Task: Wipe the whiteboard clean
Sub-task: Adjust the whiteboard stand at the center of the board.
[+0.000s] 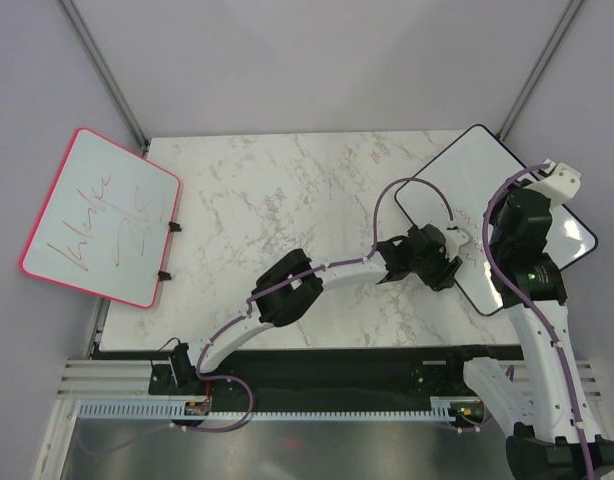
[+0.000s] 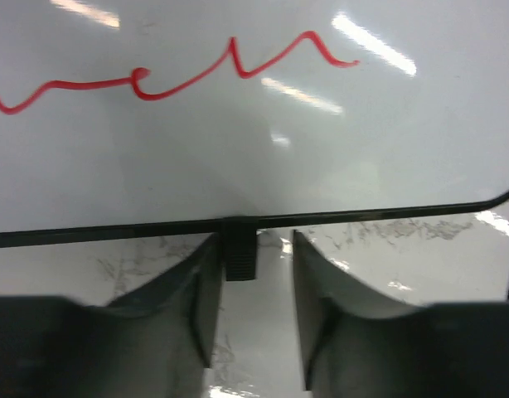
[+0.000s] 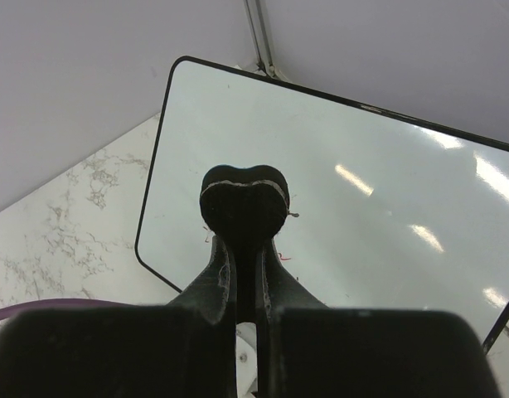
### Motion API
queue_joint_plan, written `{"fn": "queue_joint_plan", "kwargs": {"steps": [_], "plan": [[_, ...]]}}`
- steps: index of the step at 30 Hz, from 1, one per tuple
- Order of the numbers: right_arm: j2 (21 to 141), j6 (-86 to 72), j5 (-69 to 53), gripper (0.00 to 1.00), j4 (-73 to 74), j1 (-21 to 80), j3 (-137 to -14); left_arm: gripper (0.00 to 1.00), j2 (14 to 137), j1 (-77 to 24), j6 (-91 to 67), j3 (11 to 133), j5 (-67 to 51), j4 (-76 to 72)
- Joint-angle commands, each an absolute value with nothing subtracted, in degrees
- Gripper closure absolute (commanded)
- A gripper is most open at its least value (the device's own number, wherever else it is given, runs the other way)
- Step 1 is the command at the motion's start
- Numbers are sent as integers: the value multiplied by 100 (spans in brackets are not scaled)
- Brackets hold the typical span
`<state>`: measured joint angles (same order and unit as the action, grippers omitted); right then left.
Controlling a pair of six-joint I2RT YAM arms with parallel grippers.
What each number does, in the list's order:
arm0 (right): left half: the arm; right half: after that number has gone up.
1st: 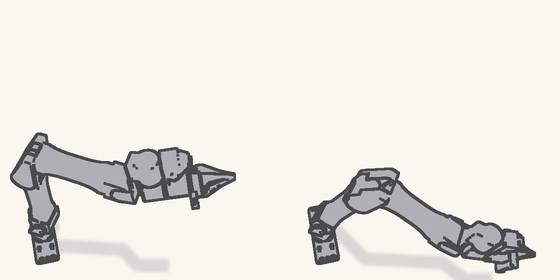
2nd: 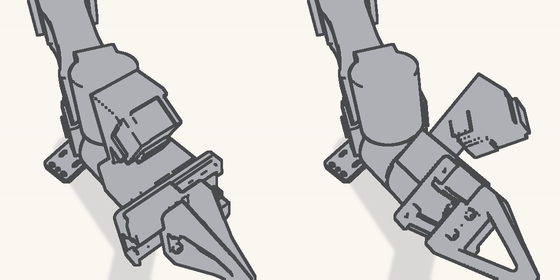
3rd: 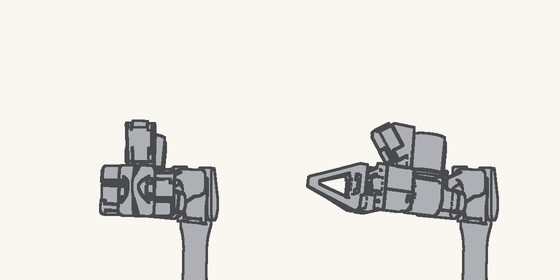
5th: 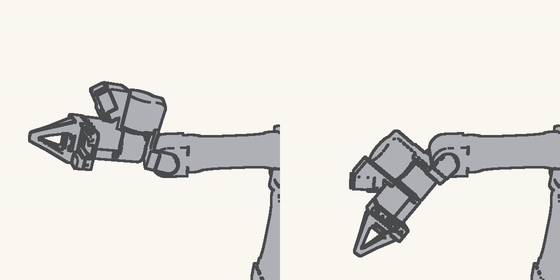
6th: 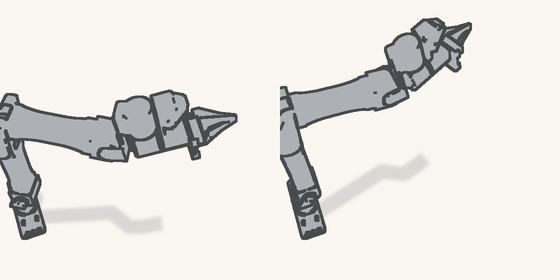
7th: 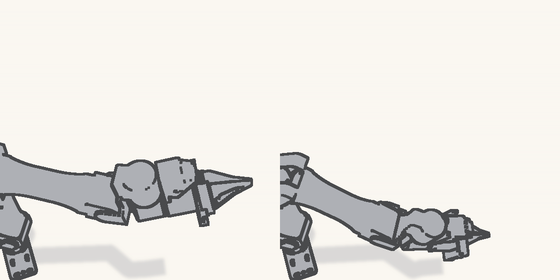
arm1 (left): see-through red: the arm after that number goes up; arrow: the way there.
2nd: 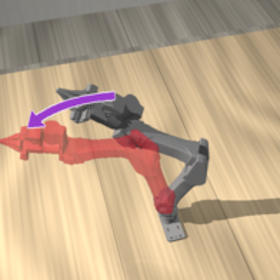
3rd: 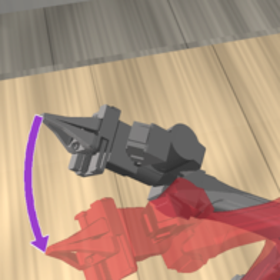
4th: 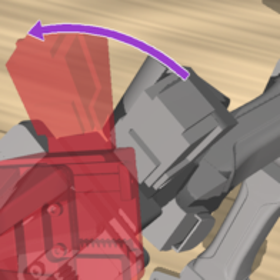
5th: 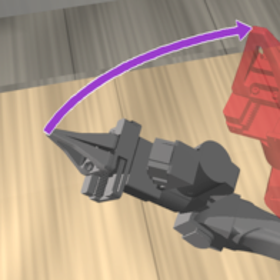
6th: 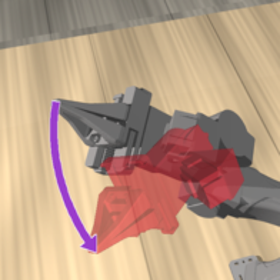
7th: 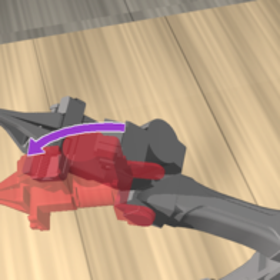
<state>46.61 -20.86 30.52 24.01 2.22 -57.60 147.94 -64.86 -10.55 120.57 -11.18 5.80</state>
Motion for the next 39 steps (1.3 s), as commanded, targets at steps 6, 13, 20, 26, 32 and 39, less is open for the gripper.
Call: {"fn": "queue_joint_plan", "kwargs": {"steps": [6, 13, 20, 26, 32, 39], "plan": [[4693, -2232, 2901, 100, 2355, 211, -5845, 39, 14941, -6776, -1213, 11848, -1573, 2004], [4650, -2320, 2795, 100, 2364, 202, -5924, 39, 14634, -6776, -1160, 11532, -1310, 2109], [4579, -2364, 2716, 100, 2373, 202, -5976, 39, 13914, -6733, -756, 10383, -949, 1890], [4684, -2373, 2628, 100, 2347, 202, -6056, 39, 12904, -6557, -326, 9300, -967, 1530], [4851, -2399, 2496, 100, 2215, 202, -6082, 39, 13068, -5846, -9, 10244, -800, 1757], [4948, -2355, 2470, 100, 2118, 202, -6038, 35, 13745, -5537, 632, 11494, -808, 2126]]}}
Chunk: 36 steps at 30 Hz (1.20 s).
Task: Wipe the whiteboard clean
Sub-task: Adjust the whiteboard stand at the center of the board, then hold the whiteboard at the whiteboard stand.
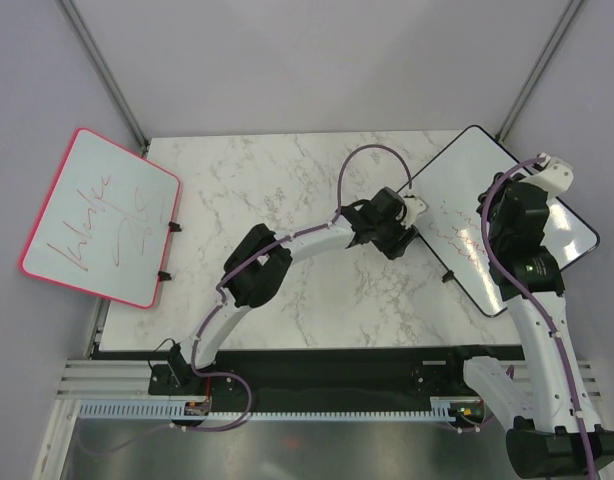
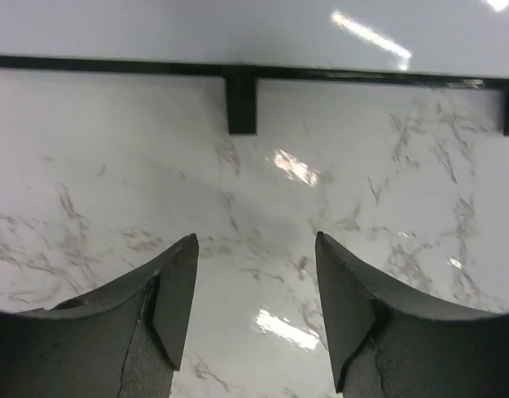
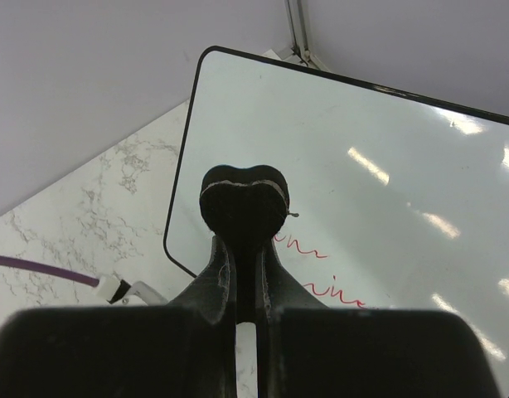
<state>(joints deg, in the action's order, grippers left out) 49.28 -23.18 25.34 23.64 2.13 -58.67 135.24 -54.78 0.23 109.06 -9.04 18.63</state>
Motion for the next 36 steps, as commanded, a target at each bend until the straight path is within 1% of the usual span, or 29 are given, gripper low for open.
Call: {"fn": "queue_joint_plan", "kwargs": {"steps": [1, 4, 6, 8, 19, 26, 28, 30, 36], "plan": [[4966, -2347, 2470, 100, 2101, 202, -6029, 34, 13877, -5528, 668, 11688, -861, 2197], [5062, -2303, 2461, 100, 2083, 202, -6038, 33, 14360, -5406, 554, 12758, -1290, 2442], [5071, -2259, 2478, 100, 2066, 202, -6047, 32, 14658, -5327, 327, 13059, -1921, 2496], [5071, -2198, 2575, 100, 2083, 202, -6073, 32, 14818, -5273, 211, 13297, -2065, 2514], [5150, -2145, 2514, 100, 2021, 202, -6354, 33, 15161, -5239, 114, 13614, -1415, 2417], [5159, -2074, 2549, 100, 2013, 194, -6311, 33, 15118, -5168, 62, 13369, -1090, 2470], [5185, -2100, 2505, 100, 2021, 202, -6319, 32, 15135, -5107, -166, 13473, -1098, 2444], [5212, -2118, 2452, 100, 1995, 202, -6328, 33, 15240, -5098, -246, 13692, -1431, 2435], [5203, -2074, 2496, 100, 2004, 202, -6284, 39, 15486, -5194, -351, 13913, -1442, 2329]]}}
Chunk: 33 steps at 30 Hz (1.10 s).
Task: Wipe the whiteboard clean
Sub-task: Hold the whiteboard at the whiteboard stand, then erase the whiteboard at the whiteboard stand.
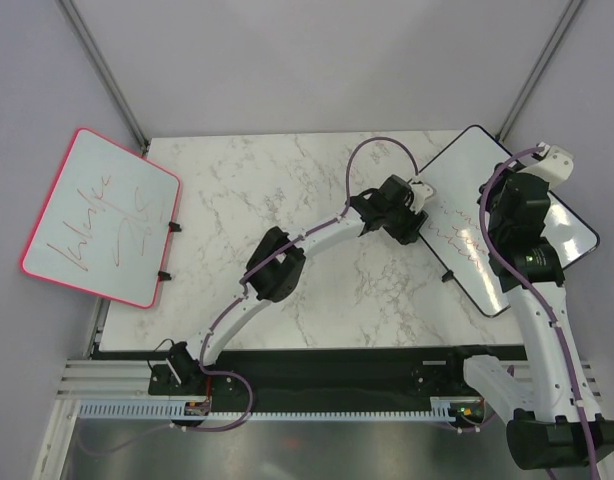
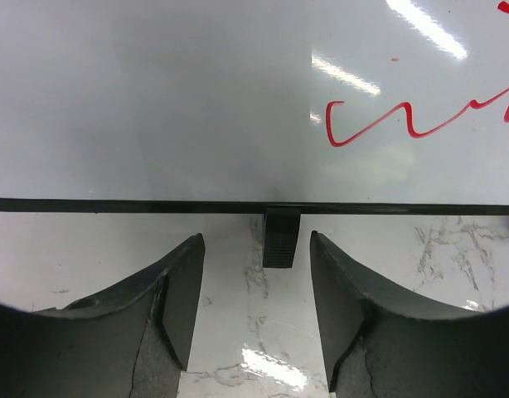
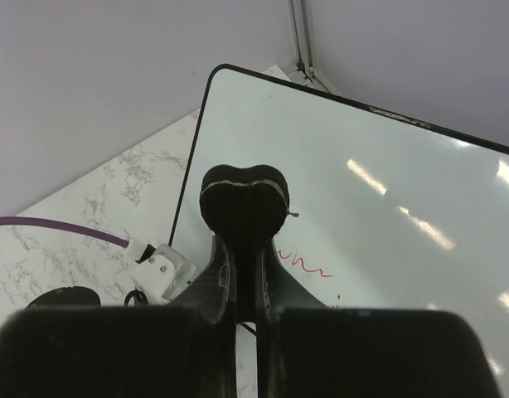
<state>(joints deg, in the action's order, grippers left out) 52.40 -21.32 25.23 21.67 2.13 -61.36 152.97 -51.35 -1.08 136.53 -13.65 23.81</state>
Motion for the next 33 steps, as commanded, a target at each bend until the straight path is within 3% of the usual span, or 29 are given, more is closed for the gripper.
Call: {"fn": "queue_joint_plan", "kwargs": {"steps": [1, 4, 7, 8, 11, 14, 19, 24, 33], "plan": [[5186, -2057, 2505, 100, 1995, 202, -6293, 40, 15504, -5194, -369, 13922, -1433, 2320], [5177, -2022, 2540, 100, 1986, 194, -6267, 44, 15565, -5194, -430, 13957, -1441, 2312], [5247, -1925, 2549, 100, 1986, 202, -6179, 57, 15609, -5194, -431, 14027, -1591, 2285], [5264, -1907, 2584, 100, 1995, 202, -6135, 68, 15618, -5194, -448, 14045, -1600, 2285], [5484, -1837, 2829, 100, 2083, 211, -5907, 88, 15697, -5194, -527, 14132, -1547, 2311], [5800, -1915, 2909, 100, 2109, 202, -5617, 98, 15767, -5194, -580, 14212, -1521, 2347], [6547, -2136, 2716, 100, 1741, 220, -5116, 98, 15864, -5115, -764, 14370, -1494, 2487], [7618, -2495, 3418, 100, 1783, 316, -5378, 98, 15978, -5071, -861, 14589, -1520, 2619], [7121, -4286, 5220, 100, 1863, 290, -4527, 98, 16207, -5063, -879, 15029, -1573, 2883]]}}
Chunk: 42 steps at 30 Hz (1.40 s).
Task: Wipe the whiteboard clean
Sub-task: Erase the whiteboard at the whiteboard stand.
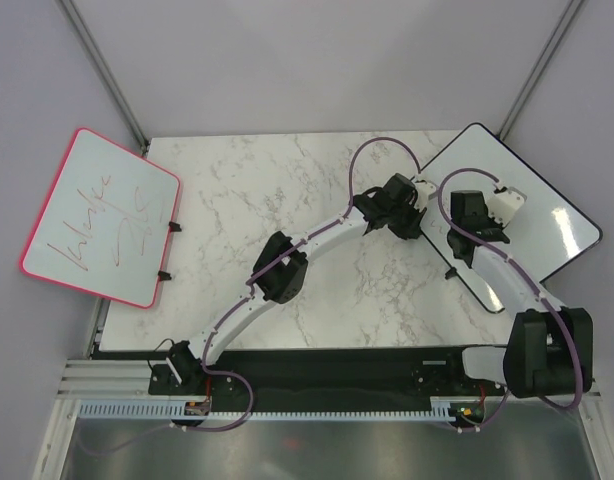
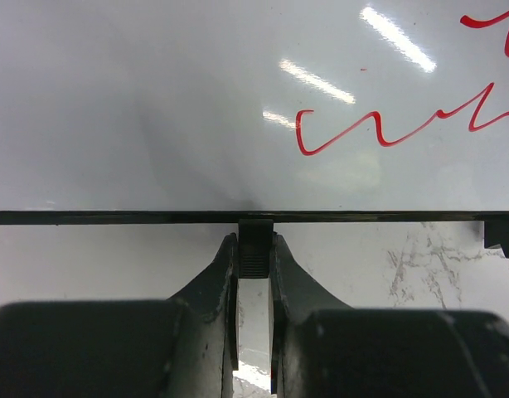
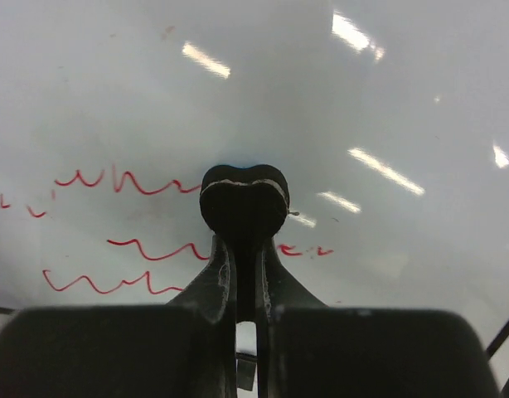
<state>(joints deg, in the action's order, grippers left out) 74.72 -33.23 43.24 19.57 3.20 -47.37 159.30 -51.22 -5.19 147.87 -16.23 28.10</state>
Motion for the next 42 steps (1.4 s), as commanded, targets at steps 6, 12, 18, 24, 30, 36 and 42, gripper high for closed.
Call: {"fn": "queue_joint_plan", "kwargs": {"steps": [6, 12, 18, 24, 30, 36, 42], "plan": [[6689, -5167, 5425, 100, 2303, 255, -4035, 98, 16251, -5063, -879, 15117, -1591, 2927], [7505, -5897, 4914, 100, 1829, 553, -4174, 98, 16260, -5071, -879, 15144, -1600, 2944], [8015, -6284, 4623, 100, 1108, 738, -4324, 98, 16260, -5071, -888, 15135, -1600, 2936], [7665, -6467, 5096, 100, 1659, 729, -4105, 98, 16260, -5063, -888, 15135, -1600, 2944], [6400, -6802, 5607, 100, 3004, 230, -3648, 98, 16251, -5071, -888, 15143, -1600, 2944], [6494, -7005, 5485, 100, 3262, 167, -3726, 98, 16260, -5071, -888, 15144, -1591, 2944], [7566, -7399, 5371, 100, 2900, 711, -4428, 98, 16269, -5071, -896, 15161, -1608, 2953]]}}
